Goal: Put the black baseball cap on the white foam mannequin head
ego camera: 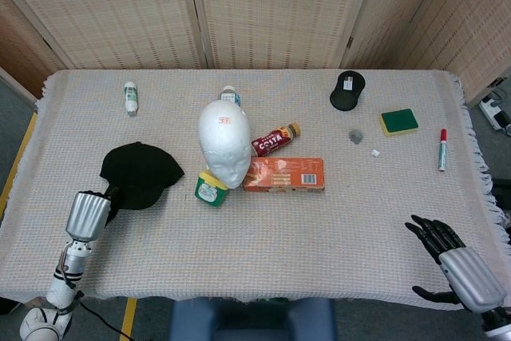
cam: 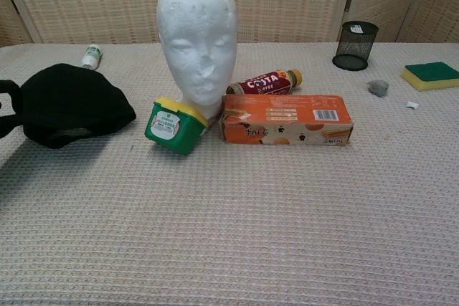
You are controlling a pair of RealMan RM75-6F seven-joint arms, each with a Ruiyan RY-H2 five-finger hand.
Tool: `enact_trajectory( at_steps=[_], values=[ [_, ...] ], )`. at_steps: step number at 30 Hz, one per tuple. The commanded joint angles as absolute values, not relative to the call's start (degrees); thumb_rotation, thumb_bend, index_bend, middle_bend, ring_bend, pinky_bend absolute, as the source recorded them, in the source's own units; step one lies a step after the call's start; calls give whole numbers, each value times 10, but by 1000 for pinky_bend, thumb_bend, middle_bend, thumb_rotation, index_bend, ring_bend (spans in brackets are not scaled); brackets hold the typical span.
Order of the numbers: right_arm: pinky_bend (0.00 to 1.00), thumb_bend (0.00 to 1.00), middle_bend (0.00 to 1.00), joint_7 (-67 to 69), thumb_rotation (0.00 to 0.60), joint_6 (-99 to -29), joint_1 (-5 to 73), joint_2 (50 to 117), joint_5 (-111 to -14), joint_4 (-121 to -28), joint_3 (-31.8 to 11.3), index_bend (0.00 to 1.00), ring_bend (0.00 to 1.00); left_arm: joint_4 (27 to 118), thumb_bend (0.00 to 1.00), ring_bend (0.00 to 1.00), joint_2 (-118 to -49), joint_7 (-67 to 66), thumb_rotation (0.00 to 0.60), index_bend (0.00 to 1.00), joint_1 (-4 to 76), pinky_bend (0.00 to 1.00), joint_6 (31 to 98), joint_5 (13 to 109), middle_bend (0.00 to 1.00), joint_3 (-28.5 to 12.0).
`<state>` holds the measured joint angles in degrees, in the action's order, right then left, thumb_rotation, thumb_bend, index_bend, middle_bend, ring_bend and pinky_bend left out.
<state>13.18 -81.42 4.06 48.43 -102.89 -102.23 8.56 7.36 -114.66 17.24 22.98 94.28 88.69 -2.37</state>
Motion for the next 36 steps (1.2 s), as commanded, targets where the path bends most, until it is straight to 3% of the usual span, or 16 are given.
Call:
enact_trajectory(
  at_steps=[1,10,23,36],
  values=[
    [0,76,0,135,600,-816,41,483,-1033,-1022,87,0,0,83,485,1000,-1137,183,600,723,246,1000,973,875,1000,-38],
    [0,77,0,156,600,-820,44,477,-1048,-1018,95,0,0,116,512,1000,-1110,172,600,725,319,1000,1027,840,1000,-88],
    [0,76,0,196,600,-827,49,464,-1059,-1006,103,0,0,172,534,1000,-1071,109,600,724,431,1000,1018,807,1000,-146],
    [0,77,0,208,600,-807,60,464,-1033,-1003,97,0,0,234,536,1000,-1063,47,600,724,515,1000,1024,823,1000,-158]
  ],
)
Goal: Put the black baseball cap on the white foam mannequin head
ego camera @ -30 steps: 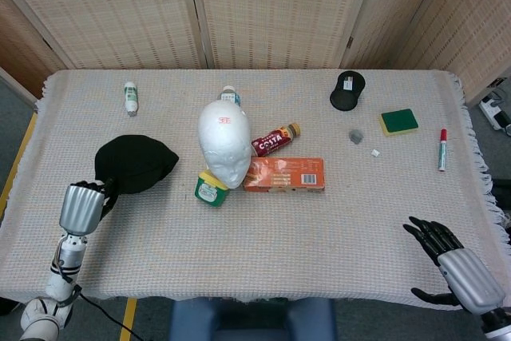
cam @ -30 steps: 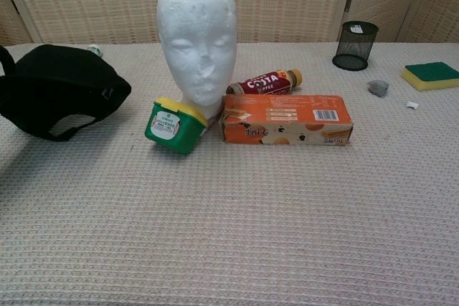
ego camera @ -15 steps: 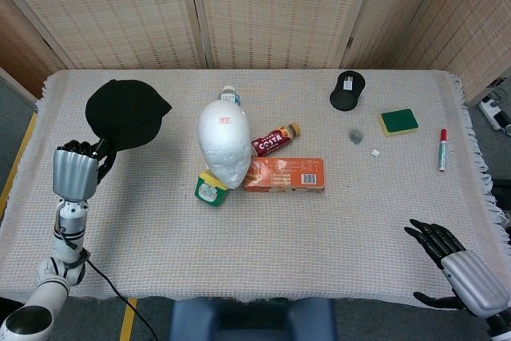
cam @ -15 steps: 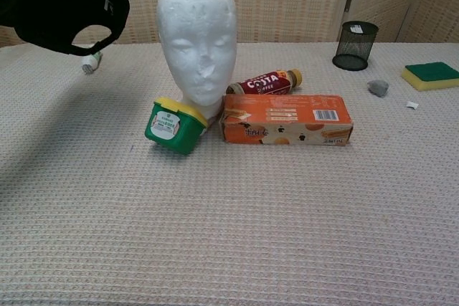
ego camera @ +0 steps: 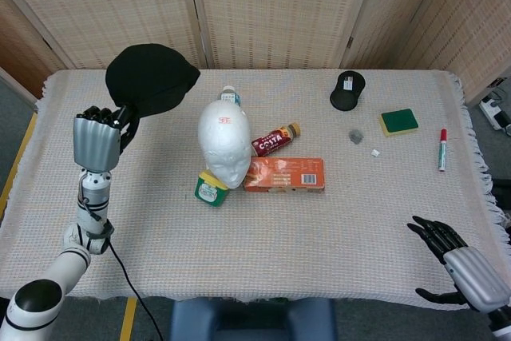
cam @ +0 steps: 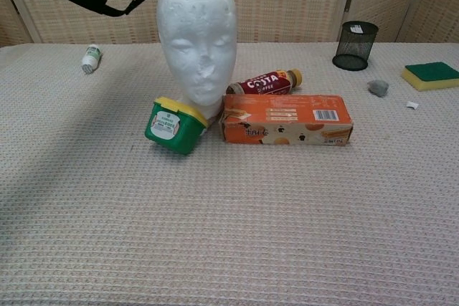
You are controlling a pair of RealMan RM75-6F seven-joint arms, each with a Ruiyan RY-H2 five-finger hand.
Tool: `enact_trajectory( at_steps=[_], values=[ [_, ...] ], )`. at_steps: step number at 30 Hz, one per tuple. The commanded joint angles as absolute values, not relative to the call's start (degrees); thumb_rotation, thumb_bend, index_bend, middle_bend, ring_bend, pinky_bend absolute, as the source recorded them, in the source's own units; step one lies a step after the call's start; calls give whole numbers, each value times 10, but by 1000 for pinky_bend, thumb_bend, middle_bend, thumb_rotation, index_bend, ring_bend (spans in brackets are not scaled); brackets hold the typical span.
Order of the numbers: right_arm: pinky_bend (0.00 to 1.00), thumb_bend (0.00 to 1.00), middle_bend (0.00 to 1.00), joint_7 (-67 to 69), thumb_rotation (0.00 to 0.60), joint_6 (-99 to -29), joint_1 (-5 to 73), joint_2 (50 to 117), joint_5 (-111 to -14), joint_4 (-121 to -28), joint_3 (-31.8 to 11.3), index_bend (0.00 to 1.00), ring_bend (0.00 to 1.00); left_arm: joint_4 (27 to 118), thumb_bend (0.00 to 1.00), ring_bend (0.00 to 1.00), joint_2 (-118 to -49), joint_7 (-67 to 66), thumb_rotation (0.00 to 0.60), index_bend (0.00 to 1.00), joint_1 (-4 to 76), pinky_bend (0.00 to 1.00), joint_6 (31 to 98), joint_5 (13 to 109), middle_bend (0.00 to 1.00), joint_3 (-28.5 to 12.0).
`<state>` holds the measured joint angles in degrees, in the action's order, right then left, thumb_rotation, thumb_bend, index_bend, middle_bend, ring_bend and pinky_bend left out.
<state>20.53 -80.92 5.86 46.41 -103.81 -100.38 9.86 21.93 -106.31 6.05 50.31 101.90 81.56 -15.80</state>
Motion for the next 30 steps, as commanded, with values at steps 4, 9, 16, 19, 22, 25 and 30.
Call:
enact_trajectory(
  at_steps=[4,9,16,19,22,25,30],
  values=[
    [0,76,0,218,600,-812,60,461,-1031,-1002,95,0,0,258,537,1000,-1068,21,600,724,533,1000,1027,836,1000,-152],
    [0,77,0,235,600,-826,57,458,-1032,-995,94,0,0,278,539,1000,-1075,-3,600,724,546,1000,1033,852,1000,-144],
    [0,77,0,270,600,-838,57,451,-1034,-980,93,0,0,327,543,1000,-1092,-39,600,725,547,1000,1067,887,1000,-121],
    [0,77,0,283,600,-856,51,448,-1041,-974,94,0,0,347,544,1000,-1094,-54,600,726,533,1000,1070,900,1000,-105],
    [0,78,0,294,600,-870,46,446,-1042,-968,94,0,0,366,544,1000,-1101,-64,600,726,516,1000,1080,920,1000,-83],
    [0,78,0,300,600,-875,44,445,-1045,-965,95,0,0,379,545,1000,-1111,-74,600,727,505,1000,1083,935,1000,-68],
    [0,76,0,308,600,-882,42,445,-1050,-960,96,0,0,384,545,1000,-1125,-87,600,727,490,1000,1078,955,1000,-49]
  ],
)
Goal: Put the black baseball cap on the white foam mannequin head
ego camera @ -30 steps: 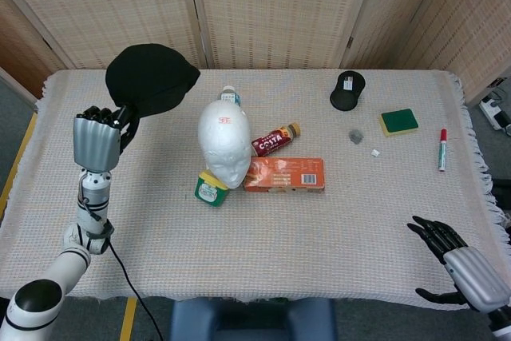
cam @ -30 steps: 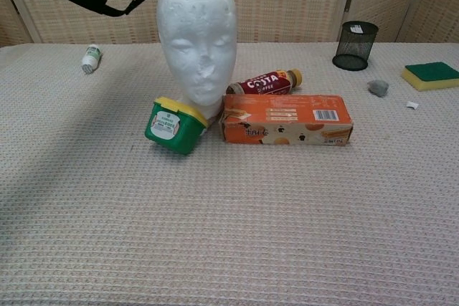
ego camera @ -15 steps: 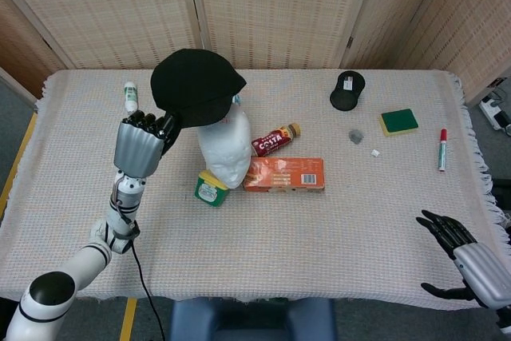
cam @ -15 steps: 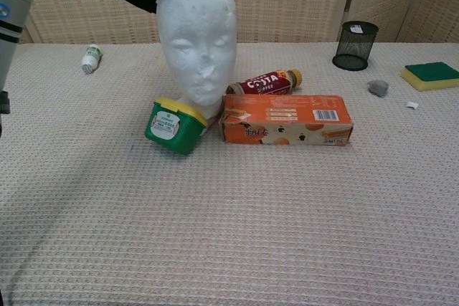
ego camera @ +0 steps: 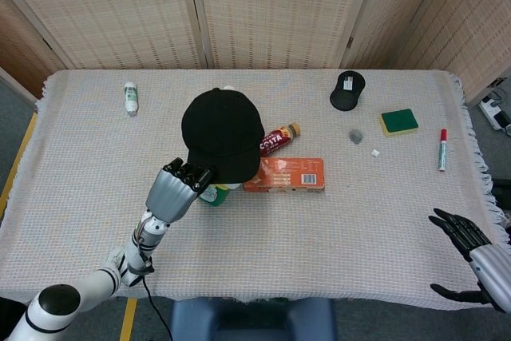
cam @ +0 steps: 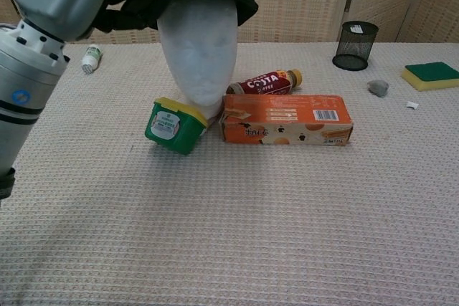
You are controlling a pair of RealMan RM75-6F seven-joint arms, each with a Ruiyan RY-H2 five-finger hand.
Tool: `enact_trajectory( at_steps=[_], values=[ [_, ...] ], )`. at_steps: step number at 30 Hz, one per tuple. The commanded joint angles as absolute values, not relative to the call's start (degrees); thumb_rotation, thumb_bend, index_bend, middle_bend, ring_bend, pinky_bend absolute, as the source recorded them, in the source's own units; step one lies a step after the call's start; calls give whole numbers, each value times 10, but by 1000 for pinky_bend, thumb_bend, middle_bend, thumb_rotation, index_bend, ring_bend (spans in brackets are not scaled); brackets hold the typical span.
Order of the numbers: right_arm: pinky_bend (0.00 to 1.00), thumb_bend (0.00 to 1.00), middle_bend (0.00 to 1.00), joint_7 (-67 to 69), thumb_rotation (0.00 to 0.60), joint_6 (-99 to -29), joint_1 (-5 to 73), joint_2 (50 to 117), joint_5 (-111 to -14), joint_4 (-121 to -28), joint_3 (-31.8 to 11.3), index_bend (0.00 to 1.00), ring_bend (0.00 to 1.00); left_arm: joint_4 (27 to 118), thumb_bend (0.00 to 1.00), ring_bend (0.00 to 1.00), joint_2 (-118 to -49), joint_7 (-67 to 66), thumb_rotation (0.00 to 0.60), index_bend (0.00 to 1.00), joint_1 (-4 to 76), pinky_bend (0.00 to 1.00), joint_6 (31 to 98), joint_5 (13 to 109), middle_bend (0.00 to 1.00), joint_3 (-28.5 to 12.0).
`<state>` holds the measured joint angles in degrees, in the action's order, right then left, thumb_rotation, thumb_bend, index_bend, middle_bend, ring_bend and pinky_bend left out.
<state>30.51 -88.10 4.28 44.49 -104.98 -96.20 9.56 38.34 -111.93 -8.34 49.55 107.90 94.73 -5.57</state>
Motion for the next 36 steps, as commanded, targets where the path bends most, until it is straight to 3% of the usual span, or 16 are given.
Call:
enact_trajectory(
  at_steps=[1,7,11,15,22,24,26,28,30,32,36],
  values=[
    [0,77,0,310,600,-883,42,445,-1050,-959,95,0,0,383,545,1000,-1127,-88,600,727,487,1000,1078,958,1000,-46],
    [0,76,0,315,600,-883,43,444,-1051,-956,95,0,0,367,538,1000,-1147,-89,600,681,462,1000,1058,966,1000,-28],
    [0,77,0,313,600,-884,42,445,-1051,-957,96,0,0,360,296,1000,-1153,-89,600,272,452,1000,1053,963,1000,-32],
    [0,76,0,308,600,-882,42,445,-1051,-959,96,0,0,390,162,1000,-1139,-87,600,35,437,1000,1045,952,1000,-41],
    [0,78,0,296,600,-881,40,446,-1053,-964,97,0,0,513,68,996,-1053,-99,600,0,347,1000,1046,932,1000,-12],
    [0,78,0,290,600,-879,40,447,-1053,-966,97,0,0,565,56,955,-1009,-108,600,0,304,1000,1047,917,981,5],
    [0,77,0,283,600,-874,41,448,-1053,-969,98,0,0,621,46,778,-962,-121,600,27,263,928,1037,893,814,22],
    [0,77,0,271,600,-866,42,451,-1048,-974,96,0,0,711,27,446,-895,-161,600,97,216,609,1011,840,485,37],
    [0,78,0,256,600,-860,43,457,-1043,-978,93,0,0,802,16,205,-834,-164,600,120,183,353,992,799,247,49],
    [0,76,0,236,600,-856,43,467,-1036,-983,88,0,0,876,15,115,-769,-131,600,123,156,251,972,774,163,69],
    [0,77,0,180,600,-850,39,492,-1006,-993,73,0,0,921,21,68,-689,-55,600,129,114,172,956,765,146,97]
  ],
)
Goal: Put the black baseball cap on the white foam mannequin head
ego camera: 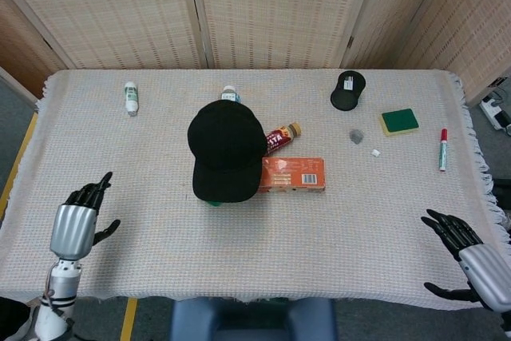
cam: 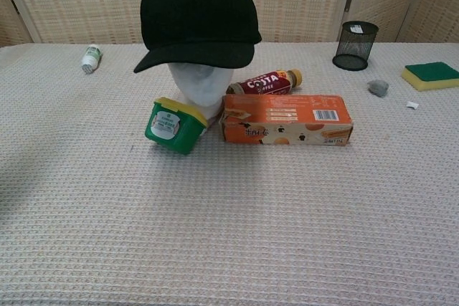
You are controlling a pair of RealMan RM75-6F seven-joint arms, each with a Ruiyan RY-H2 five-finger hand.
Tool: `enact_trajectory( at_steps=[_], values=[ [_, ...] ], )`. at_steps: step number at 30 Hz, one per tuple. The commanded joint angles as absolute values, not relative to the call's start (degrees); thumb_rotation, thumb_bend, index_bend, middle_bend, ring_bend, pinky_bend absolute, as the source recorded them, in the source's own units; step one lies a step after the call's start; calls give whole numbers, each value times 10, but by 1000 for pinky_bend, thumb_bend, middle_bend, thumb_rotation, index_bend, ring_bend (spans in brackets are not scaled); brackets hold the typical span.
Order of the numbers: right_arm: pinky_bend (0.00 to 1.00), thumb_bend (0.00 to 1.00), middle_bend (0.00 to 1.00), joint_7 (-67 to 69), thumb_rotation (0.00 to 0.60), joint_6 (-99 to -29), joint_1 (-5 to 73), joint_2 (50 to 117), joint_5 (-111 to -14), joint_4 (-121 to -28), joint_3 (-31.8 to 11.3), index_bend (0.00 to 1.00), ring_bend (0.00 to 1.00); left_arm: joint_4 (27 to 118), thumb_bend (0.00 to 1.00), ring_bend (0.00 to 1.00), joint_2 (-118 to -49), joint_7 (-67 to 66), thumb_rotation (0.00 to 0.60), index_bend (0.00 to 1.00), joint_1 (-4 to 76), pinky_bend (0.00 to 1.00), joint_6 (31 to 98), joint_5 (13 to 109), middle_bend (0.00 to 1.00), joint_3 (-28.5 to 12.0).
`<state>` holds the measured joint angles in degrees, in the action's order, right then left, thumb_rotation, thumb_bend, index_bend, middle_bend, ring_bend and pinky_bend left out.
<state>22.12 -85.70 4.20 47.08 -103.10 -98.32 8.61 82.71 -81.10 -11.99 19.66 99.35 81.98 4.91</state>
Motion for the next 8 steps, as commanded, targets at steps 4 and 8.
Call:
enact_trajectory(
  at_steps=[4,8],
  values=[
    [0,76,0,132,600,-846,35,510,-987,-1005,63,0,0,937,34,43,-650,-32,600,134,99,158,967,796,135,98],
    [0,77,0,118,600,-837,37,515,-991,-1010,65,0,0,924,39,40,-659,-37,600,135,80,157,998,809,142,75]
  ],
)
